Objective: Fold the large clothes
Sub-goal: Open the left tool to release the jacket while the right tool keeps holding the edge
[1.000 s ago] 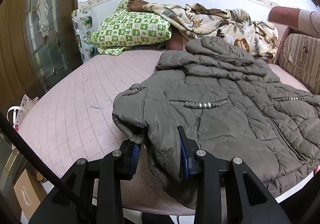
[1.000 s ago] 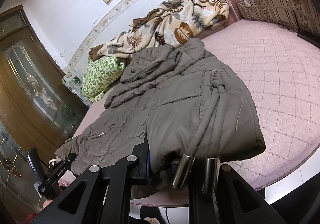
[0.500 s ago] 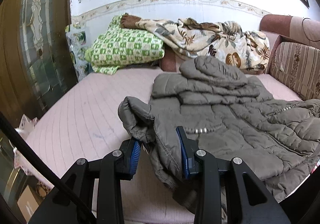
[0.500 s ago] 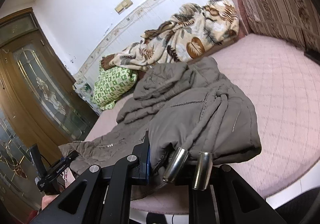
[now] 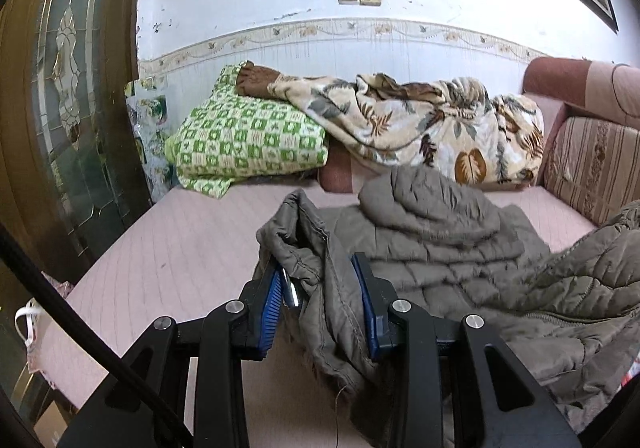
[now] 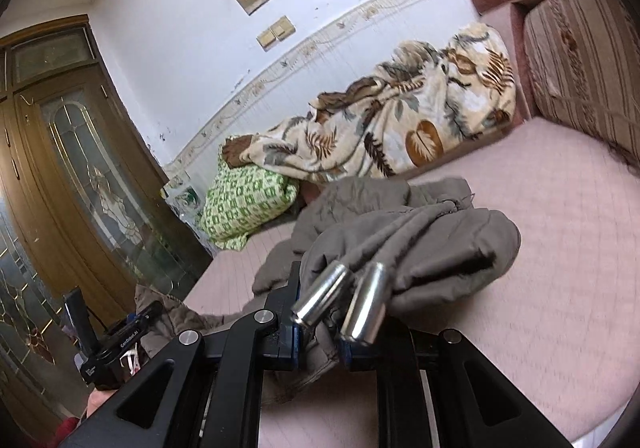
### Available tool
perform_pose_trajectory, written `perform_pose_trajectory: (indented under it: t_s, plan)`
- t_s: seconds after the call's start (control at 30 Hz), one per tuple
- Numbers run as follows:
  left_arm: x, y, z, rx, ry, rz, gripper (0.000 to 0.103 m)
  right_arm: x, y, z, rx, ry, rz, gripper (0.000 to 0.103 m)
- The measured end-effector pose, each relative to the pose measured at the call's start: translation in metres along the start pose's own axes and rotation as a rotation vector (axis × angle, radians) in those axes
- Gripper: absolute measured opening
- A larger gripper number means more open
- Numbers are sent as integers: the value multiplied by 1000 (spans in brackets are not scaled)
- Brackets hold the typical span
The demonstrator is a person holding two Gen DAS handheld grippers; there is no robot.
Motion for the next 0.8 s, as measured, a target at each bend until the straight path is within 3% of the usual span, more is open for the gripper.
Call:
perform_pose_trajectory:
  t_s: [0.37,0.6,0.8]
  plan:
    - [78,-85,-6,34,-54,-43,29,62,-75,1,-14,-9,-20,15]
    - [184,-132,-2,-14,-60,34,27,141,-127,-14,-39,25,-2,15]
    - [278,-165,6,-52,-147,98,27,232,-159,-44,2,83,58,15]
Point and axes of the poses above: each gripper's, at about its wrist camera, not at the fingertips, and x roughly the way its jaws point, z to its left, y to its underside, the point moved 2 cm from there along x, roughly the way its jaws point, and after that the axes turned 3 degrees about z, right-handed, at the moved point
